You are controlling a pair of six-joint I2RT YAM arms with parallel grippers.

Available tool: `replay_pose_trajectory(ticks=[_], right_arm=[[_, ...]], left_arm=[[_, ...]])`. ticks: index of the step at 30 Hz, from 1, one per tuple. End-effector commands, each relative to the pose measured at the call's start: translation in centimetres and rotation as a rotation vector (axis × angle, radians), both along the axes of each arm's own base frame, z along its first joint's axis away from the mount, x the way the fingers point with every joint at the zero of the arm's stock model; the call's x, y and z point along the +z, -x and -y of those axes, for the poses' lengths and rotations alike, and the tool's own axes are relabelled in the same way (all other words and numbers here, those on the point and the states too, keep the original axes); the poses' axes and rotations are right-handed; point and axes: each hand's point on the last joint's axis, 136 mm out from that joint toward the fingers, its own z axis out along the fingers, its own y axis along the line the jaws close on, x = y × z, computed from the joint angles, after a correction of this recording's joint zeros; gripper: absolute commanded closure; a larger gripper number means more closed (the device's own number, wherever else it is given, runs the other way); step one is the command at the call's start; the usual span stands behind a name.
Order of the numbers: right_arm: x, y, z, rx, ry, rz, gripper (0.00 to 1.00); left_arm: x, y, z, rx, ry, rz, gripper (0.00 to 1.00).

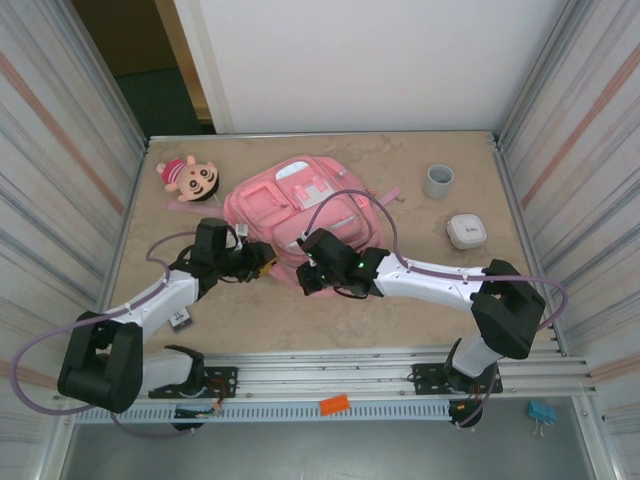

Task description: Pack books, pencil case, and school supplies into a backpack

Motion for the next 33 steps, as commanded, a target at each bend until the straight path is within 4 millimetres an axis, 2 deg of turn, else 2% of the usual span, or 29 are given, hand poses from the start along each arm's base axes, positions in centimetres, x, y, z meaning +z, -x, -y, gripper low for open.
replay_pose_trajectory(ticks=[1,6,15,22,25,28,33], right_arm=[[1.2,-0.2,-0.6,0.006,-0.034,0.011,1.0],[0.9,0.3,1.1,0.003,0.014,0.01,1.0],[0.4,-0.1,5.6,-0.033,0.104,0.002,1.0],[0.7,-0.8,6.4,-0.042,0.098,0.008,1.0],[1.2,-0.6,5.8,-0.012,0.075,0.01,1.0],[1.8,-0.2,4.8,0.028,0.037,0.009,1.0],[2.4,0.3,3.6,0.077,-0.032,-0.016,1.0]], left_arm=[[0.0,-0.8,-0.6,0.015,-0.024,0.037,0.89],[-0.1,-2.5,-2.3,0.024,-0.053,0.052,1.0],[0.6,-5.7,-5.0,-0.017,-0.166,0.1,1.0],[0.7,-6.3,-6.0,-0.028,-0.223,0.121,0.99],[2.1,-5.9,-5.4,-0.061,-0.199,0.169,0.65],[4.6,-5.2,-4.4,-0.139,-0.202,0.292,0.43],[9.3,-3.4,-2.3,-0.302,-0.235,0.685,0.42]])
